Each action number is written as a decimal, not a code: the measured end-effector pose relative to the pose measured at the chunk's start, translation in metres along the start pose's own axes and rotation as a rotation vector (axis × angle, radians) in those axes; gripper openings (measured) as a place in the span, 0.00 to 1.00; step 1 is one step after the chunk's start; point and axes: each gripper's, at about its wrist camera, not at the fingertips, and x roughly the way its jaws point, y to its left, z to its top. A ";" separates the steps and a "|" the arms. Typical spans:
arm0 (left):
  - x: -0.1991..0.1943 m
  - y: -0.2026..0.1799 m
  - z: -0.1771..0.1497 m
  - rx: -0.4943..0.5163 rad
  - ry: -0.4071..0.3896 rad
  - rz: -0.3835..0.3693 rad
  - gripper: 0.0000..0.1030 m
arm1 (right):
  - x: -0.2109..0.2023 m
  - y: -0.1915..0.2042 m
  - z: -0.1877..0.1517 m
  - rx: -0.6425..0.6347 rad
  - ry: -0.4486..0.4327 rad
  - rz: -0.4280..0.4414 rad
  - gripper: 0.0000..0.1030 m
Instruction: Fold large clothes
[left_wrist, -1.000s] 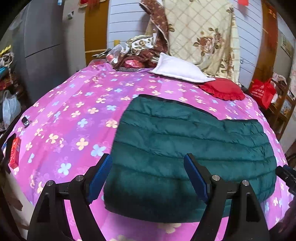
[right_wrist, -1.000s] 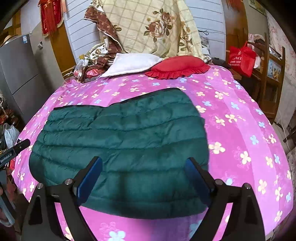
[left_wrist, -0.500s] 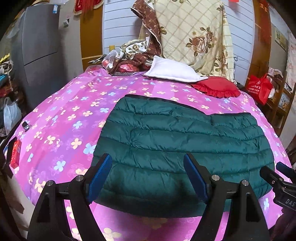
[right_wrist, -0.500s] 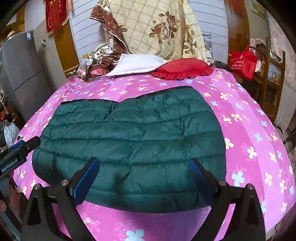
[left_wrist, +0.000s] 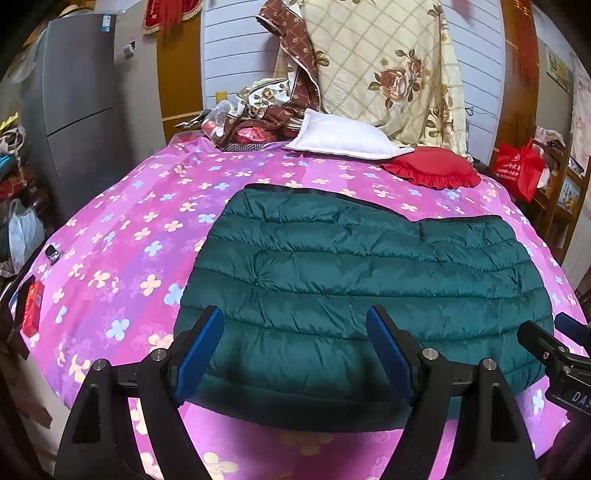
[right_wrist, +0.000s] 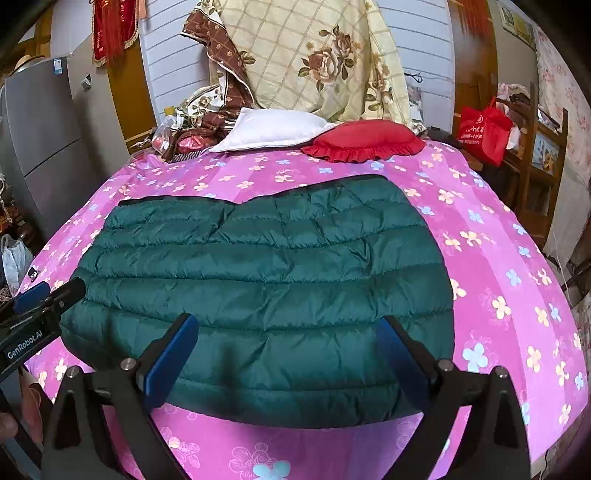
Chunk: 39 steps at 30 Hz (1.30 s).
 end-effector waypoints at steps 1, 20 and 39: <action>0.001 0.000 0.000 0.002 0.002 0.002 0.60 | 0.001 0.000 0.000 0.002 0.002 0.001 0.96; 0.007 -0.009 -0.001 0.009 0.008 -0.007 0.60 | 0.008 -0.002 0.002 -0.004 0.009 -0.015 0.96; 0.012 -0.010 -0.002 0.004 0.012 -0.014 0.60 | 0.016 -0.001 0.001 -0.002 0.029 -0.008 0.96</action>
